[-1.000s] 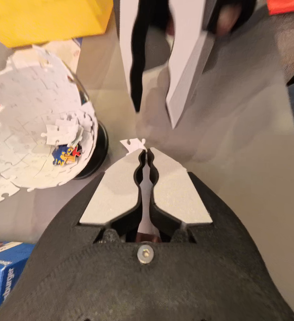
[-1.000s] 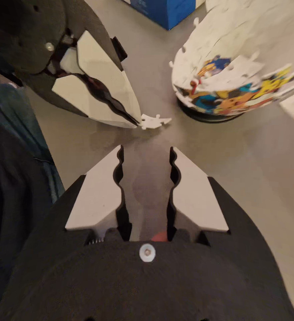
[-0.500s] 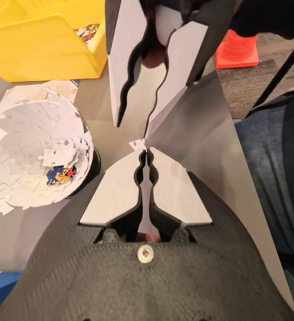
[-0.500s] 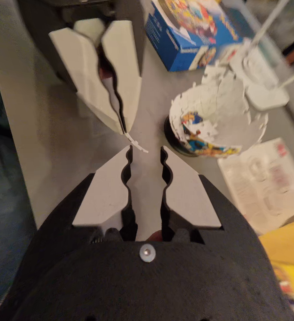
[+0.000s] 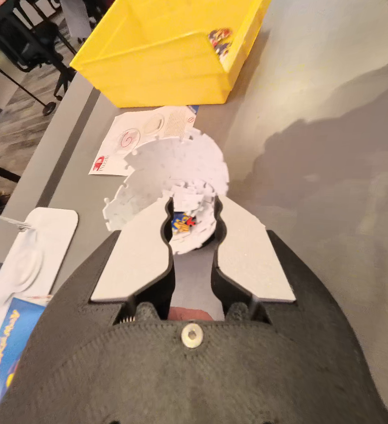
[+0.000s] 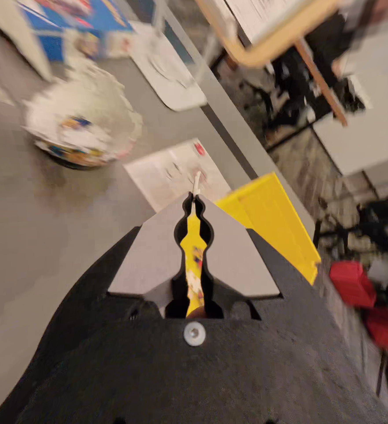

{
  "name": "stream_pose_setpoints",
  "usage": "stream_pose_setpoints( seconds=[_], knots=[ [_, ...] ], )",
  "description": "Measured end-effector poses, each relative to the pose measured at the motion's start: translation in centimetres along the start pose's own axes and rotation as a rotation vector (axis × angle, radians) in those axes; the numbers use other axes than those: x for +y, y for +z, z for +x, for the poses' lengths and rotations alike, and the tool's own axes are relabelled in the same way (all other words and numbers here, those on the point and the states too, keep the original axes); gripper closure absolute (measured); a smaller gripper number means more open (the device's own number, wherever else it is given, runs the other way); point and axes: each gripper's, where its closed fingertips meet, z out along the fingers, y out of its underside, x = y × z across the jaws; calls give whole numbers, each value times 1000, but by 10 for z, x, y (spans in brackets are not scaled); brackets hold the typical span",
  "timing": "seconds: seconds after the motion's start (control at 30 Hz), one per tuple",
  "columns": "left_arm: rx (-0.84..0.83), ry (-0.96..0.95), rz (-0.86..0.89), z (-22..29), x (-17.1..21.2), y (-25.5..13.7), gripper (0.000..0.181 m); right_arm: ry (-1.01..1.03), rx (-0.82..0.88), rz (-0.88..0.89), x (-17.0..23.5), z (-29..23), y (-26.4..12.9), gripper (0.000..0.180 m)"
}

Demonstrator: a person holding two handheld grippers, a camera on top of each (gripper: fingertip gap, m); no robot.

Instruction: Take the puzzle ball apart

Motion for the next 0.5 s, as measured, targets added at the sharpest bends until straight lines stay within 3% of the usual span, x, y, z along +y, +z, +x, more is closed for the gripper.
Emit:
stream_pose_setpoints(
  seconds=[0.03, 0.1, 0.13, 0.37, 0.43, 0.5],
  knots=[
    [-13, 6, -16, -6, 1, 5, 150, 50, 25, -64, 19, 18, 5, 173],
    [7, 33, -73, -8, 6, 17, 151, 92, 67, -202, 55, 40, 12, 135],
    [12, 66, -129, -9, 12, 24, 150, 99, 71, -246, 68, 44, 15, 132],
    [111, 195, -334, -1, 32, 58, 164, 130, 72, -229, 75, 38, 20, 143],
    [122, 202, -353, 0, 36, 62, 181, 144, 74, -208, 72, 37, 18, 145],
    [130, 171, -334, 1, 34, 63, 181, 146, 74, -179, 65, 37, 15, 148]
  ],
)
